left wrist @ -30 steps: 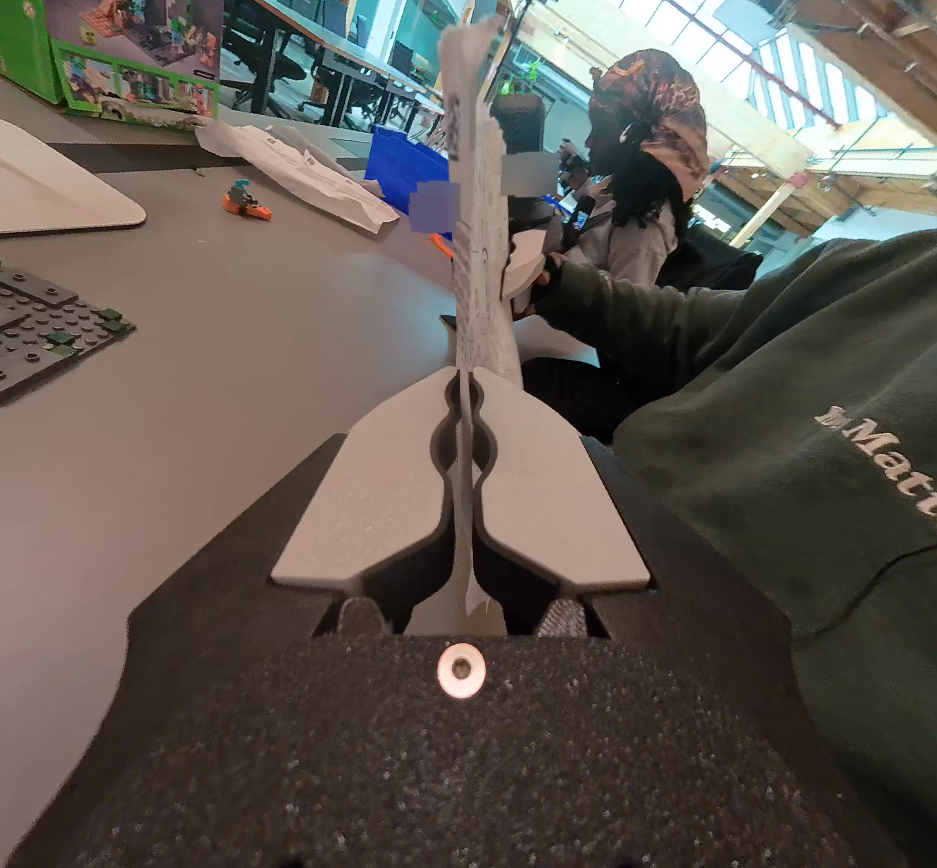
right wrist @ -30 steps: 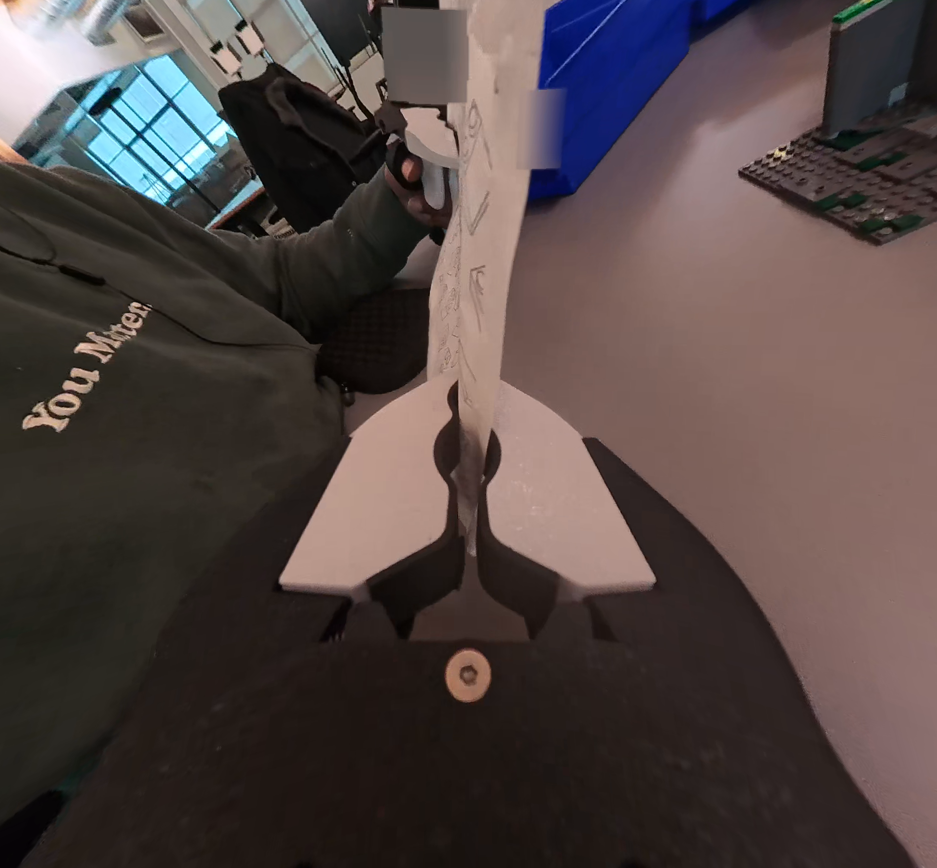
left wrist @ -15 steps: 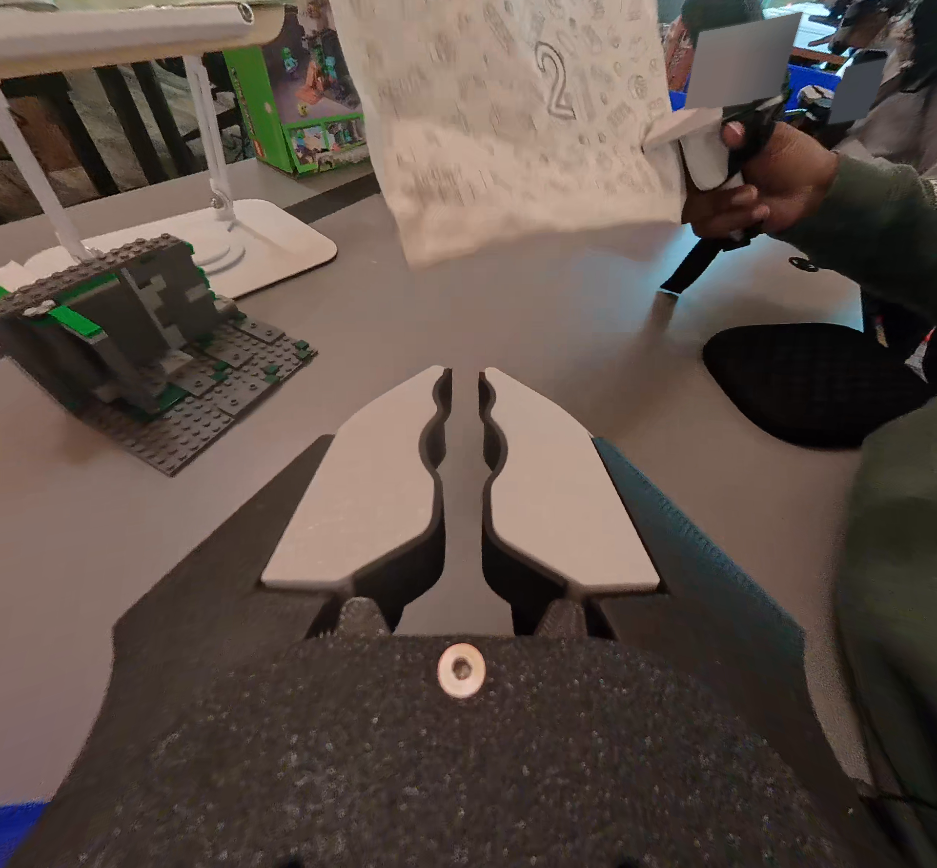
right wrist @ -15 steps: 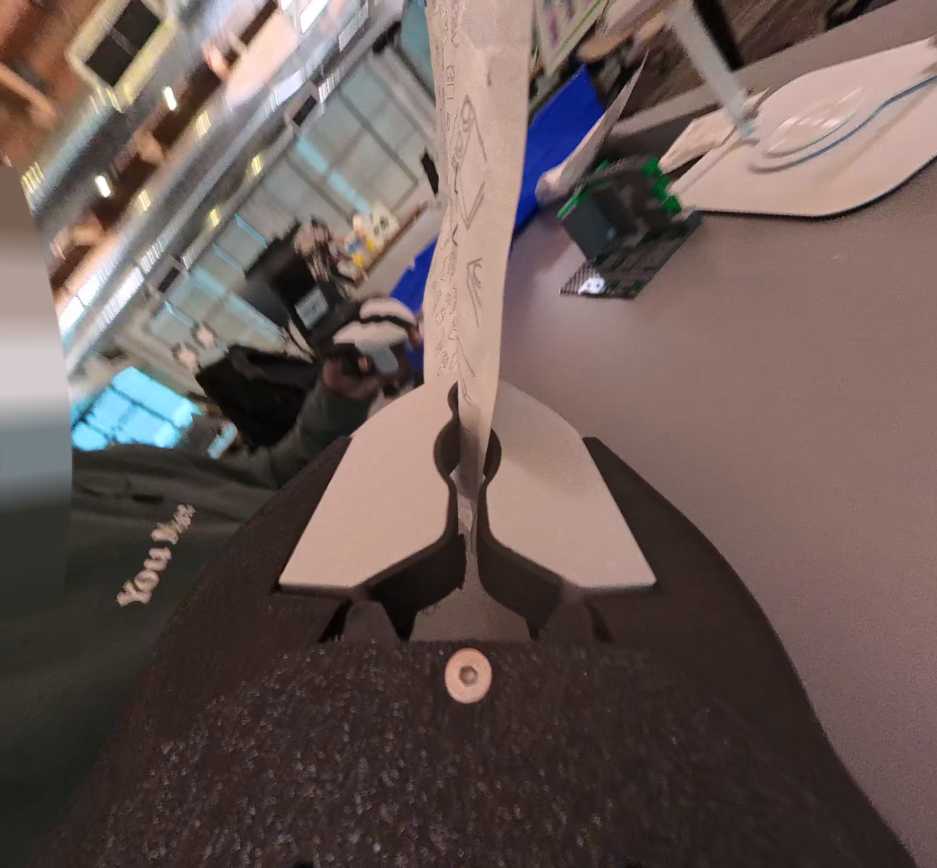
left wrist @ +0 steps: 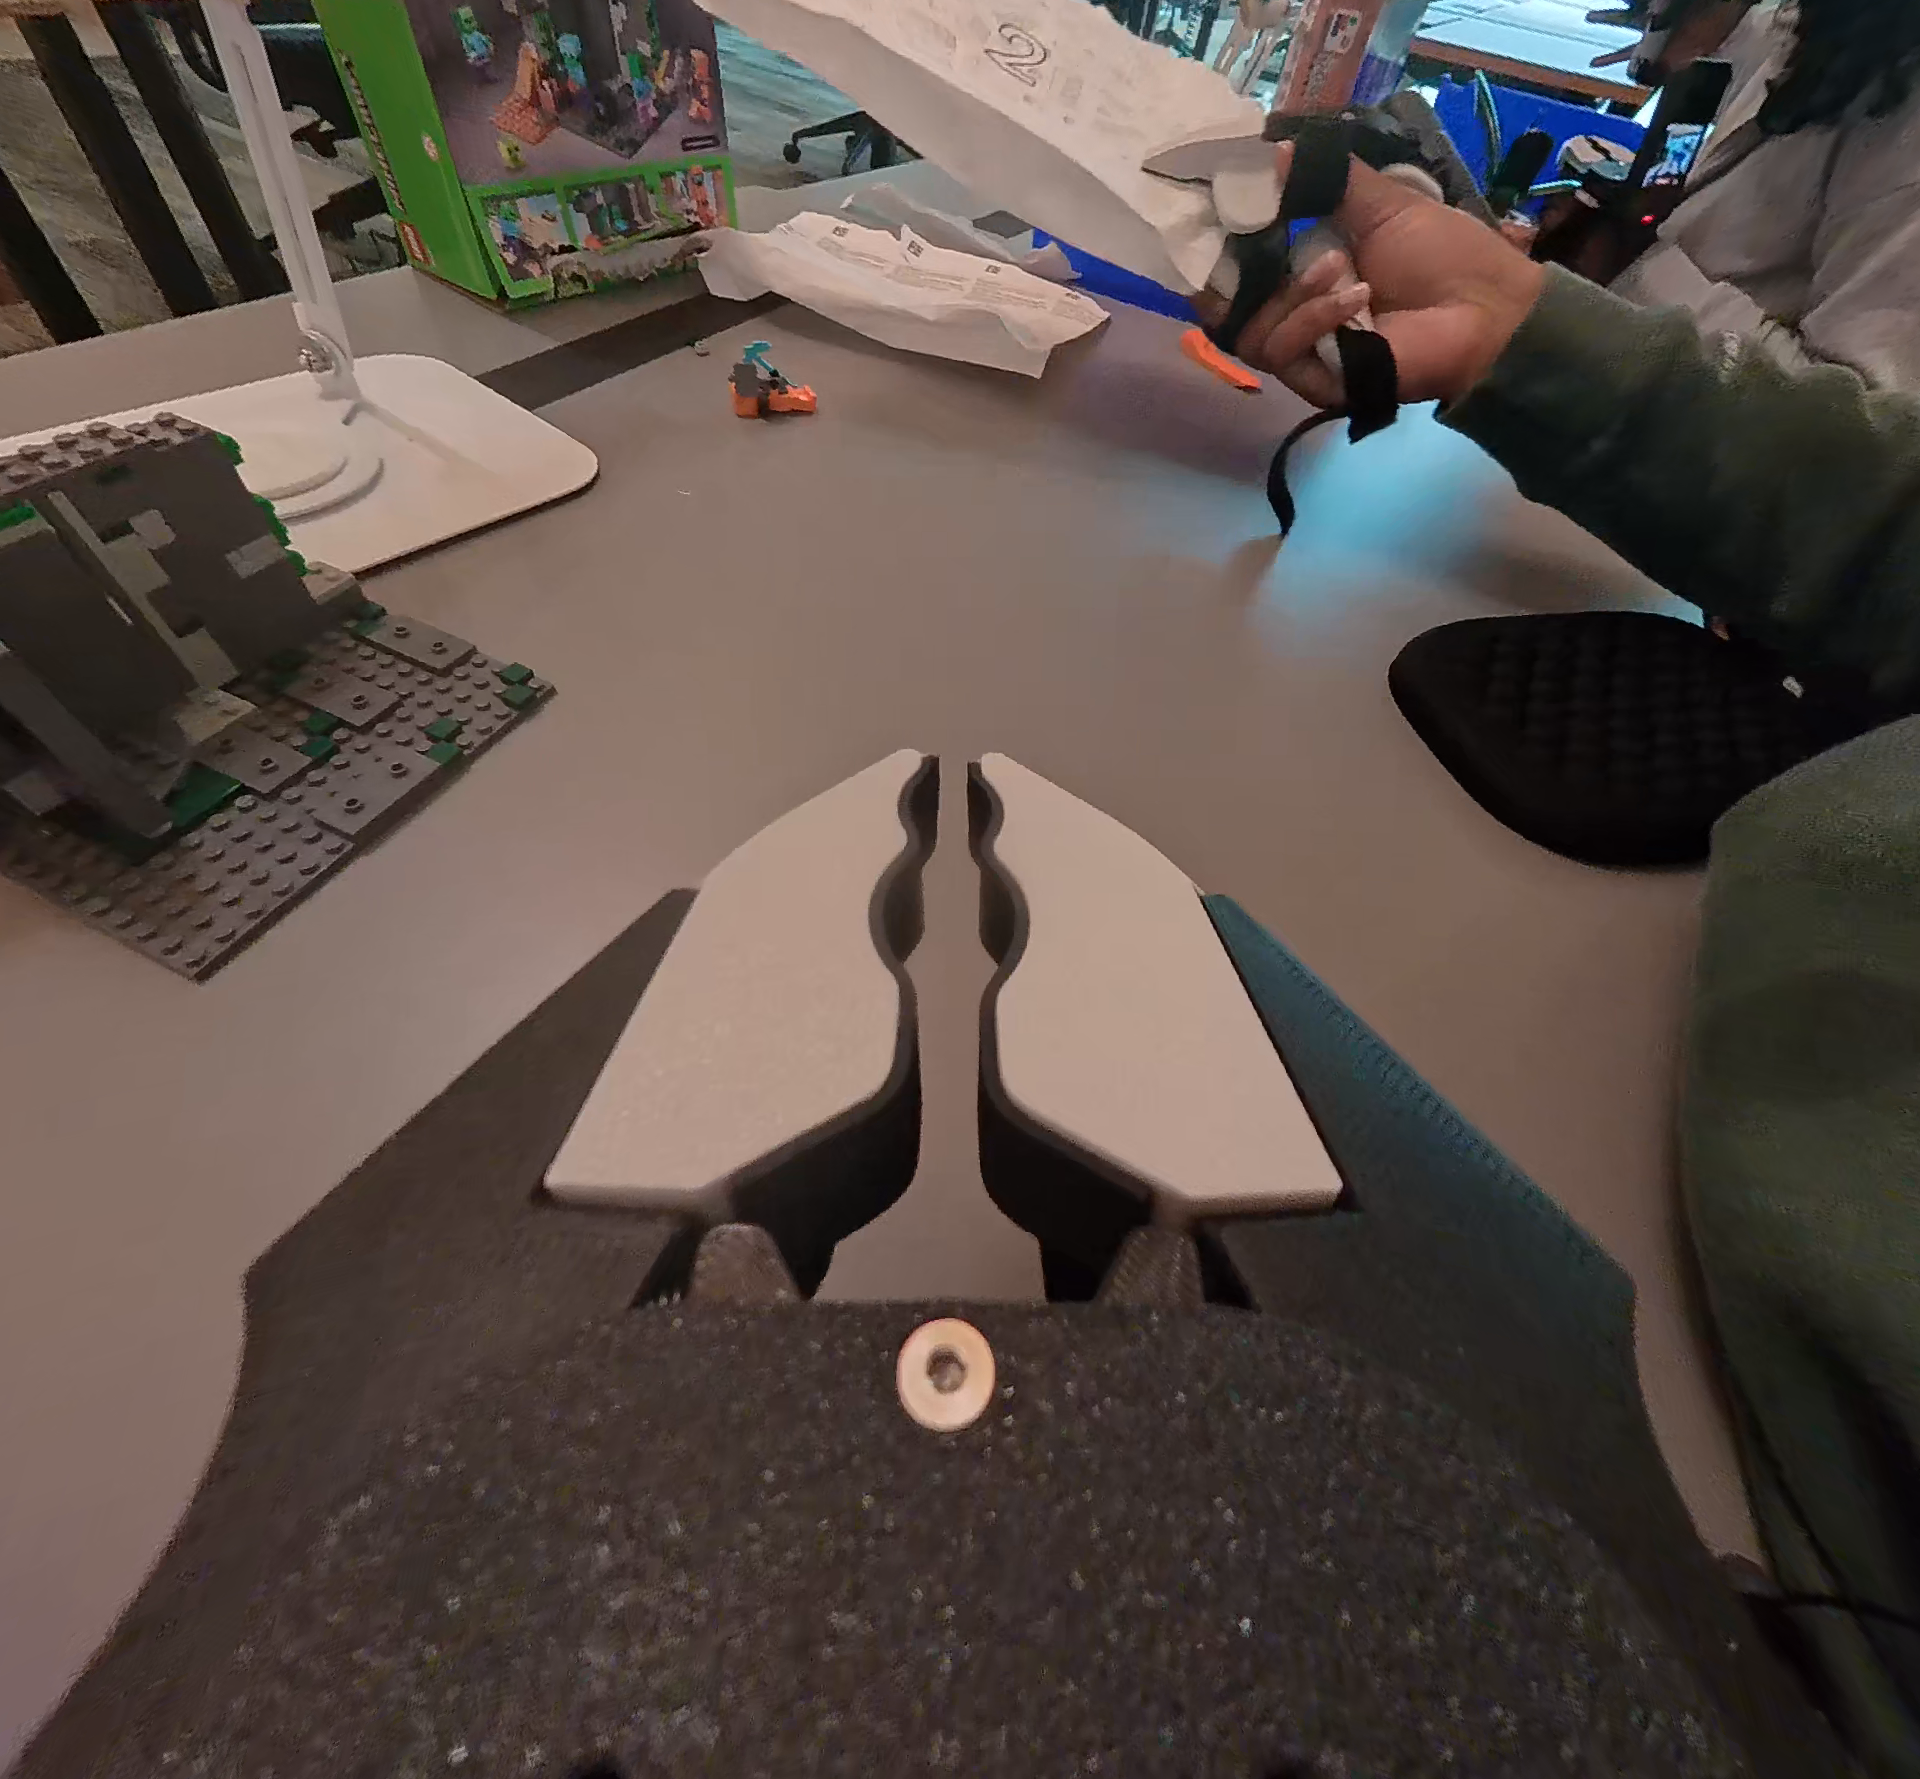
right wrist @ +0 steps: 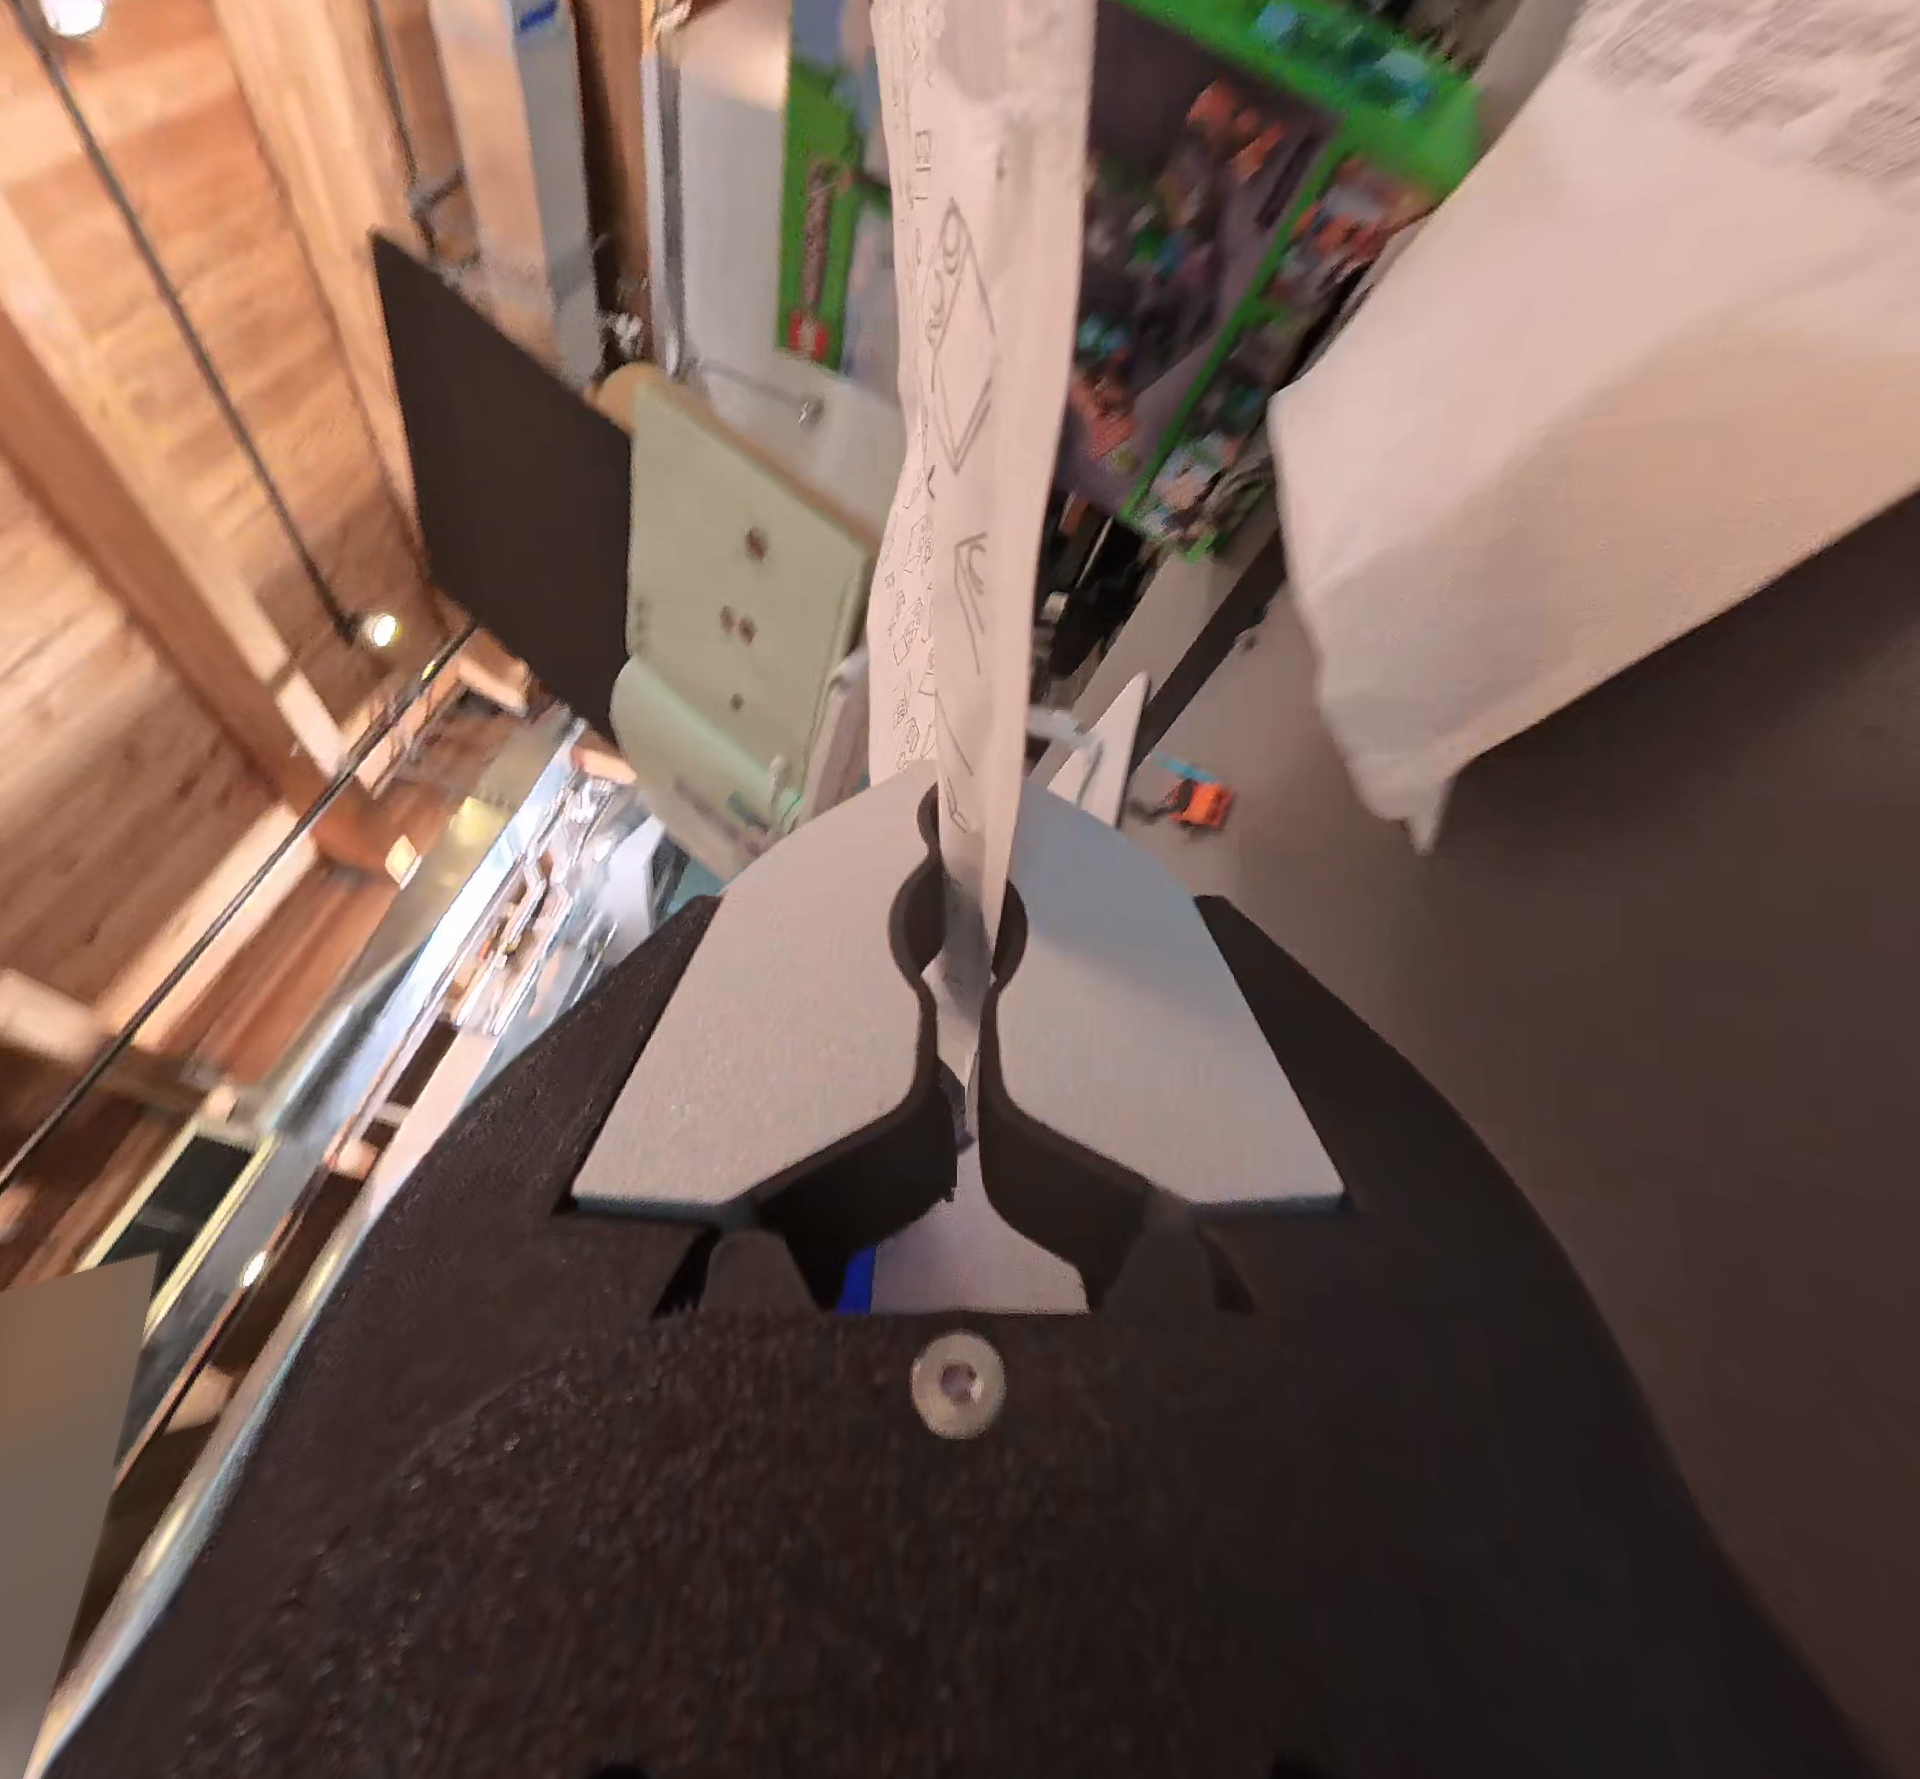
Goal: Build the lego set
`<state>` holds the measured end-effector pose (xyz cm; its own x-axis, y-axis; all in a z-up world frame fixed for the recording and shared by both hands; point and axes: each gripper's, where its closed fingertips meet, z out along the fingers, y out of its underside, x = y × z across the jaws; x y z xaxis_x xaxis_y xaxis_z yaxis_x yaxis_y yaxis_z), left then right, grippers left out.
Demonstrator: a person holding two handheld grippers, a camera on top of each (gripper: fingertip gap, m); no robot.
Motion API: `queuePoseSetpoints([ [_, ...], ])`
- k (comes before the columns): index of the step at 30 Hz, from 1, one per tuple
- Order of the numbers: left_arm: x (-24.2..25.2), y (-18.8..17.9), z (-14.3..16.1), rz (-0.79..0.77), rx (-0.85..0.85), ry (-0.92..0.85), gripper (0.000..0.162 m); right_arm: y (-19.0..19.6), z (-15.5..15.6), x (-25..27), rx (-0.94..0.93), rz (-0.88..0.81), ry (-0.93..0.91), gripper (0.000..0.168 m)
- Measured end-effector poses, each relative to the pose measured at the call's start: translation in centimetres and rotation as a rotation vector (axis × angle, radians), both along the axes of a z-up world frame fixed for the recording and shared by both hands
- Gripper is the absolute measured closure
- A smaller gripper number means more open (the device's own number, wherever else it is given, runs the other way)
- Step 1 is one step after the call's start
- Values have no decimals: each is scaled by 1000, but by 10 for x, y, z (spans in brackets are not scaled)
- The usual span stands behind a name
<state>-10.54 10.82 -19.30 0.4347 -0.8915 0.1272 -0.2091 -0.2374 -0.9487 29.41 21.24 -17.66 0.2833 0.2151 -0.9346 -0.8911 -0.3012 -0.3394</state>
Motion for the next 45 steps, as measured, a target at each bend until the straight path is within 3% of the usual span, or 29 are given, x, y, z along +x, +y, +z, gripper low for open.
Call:
queuePoseSetpoints([
  [5,0,-4,-6,-14,5,21,158,12,-23,26,-53,-95,43,168],
  [10,-2,-5,-13,-15,-14,28,158,12,-28,16,-69,-60,35,168],
  [13,-2,-6,-15,-18,-15,34,158,0,-31,-21,-87,139,12,168],
  [20,2,-7,-16,-32,-8,47,158,-71,-58,-120,-182,773,-211,168],
  [27,6,-11,-19,-45,3,73,158,-111,-75,-155,-253,1085,-403,162],
  [32,5,-11,-20,-45,1,76,158,-108,-84,-149,-251,1111,-616,128],
  [36,4,-10,-22,-43,-6,75,158,-93,-66,-128,-167,1030,-814,103],
  [41,5,-9,-25,-50,-18,75,158,-88,-26,-107,-26,955,-952,86],
  [45,6,-10,-30,-60,-28,82,158,-103,-37,-115,-8,1010,-1109,87],
])
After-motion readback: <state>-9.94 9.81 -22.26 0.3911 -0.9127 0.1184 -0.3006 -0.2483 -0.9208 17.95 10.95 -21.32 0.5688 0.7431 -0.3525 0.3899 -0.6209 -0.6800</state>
